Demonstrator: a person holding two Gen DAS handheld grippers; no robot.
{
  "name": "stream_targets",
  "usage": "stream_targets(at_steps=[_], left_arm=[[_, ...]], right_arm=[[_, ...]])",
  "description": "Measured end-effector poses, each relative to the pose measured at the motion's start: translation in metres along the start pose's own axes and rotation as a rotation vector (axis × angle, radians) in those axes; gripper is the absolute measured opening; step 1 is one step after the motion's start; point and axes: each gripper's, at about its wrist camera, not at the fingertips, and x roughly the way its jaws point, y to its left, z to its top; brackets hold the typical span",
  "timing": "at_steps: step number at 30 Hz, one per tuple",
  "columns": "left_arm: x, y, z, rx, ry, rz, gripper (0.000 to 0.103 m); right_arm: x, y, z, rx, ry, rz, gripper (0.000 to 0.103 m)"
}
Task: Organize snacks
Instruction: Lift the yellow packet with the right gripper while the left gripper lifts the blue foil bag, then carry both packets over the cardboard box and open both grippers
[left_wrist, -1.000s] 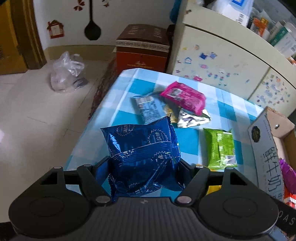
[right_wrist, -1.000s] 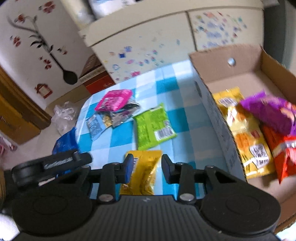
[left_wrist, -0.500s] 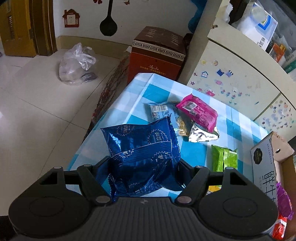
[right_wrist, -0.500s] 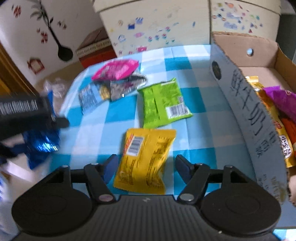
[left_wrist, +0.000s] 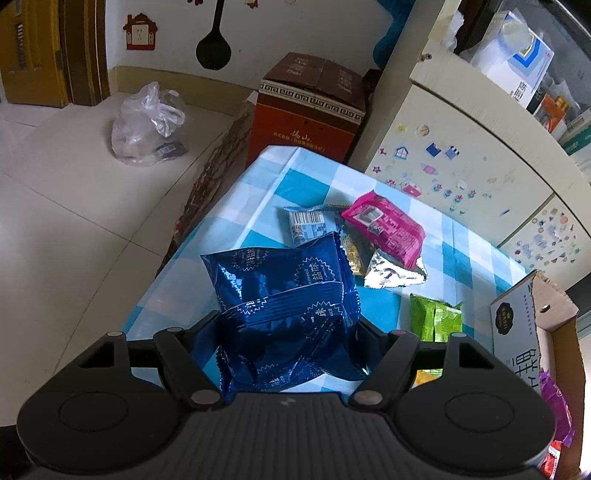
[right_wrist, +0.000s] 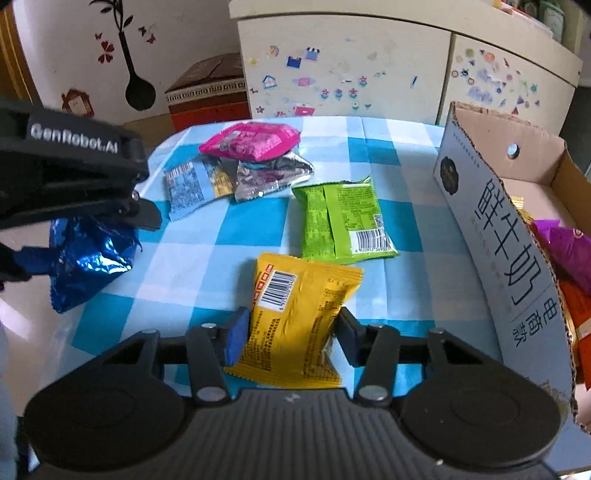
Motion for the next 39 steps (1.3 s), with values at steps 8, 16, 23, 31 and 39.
stream_targets(at_steps=[8,16,23,31,39], left_arm=[[-0.01,-0.006,0.0,0.028,-0.027,-0.004,0.079],[-0.021,-0.008,-0.017,0.094,-0.046,0.001,0.079],[-0.036,-0.004,-0.03,0.124,-0.07,0.034,0.079],[-0.052,-0.016,-0.04,0.146,-0.092,0.022,0.079],[-0.063,-0.046,-0.053,0.199,-0.093,-0.006,0.079]], right_arm=[[-0.03,-0.013,0.019,0.045,-0.057,0.048,0.051],[-0.065,-0.035,0.034,0.079,-0.104,0.095,0.051],[-0.097,-0.06,0.042,0.1,-0.159,0.132,0.051],[-0.119,-0.095,0.032,0.143,-0.188,0.128,0.051],[-0.134,-0.124,0.027,0.187,-0.213,0.134,0.051]])
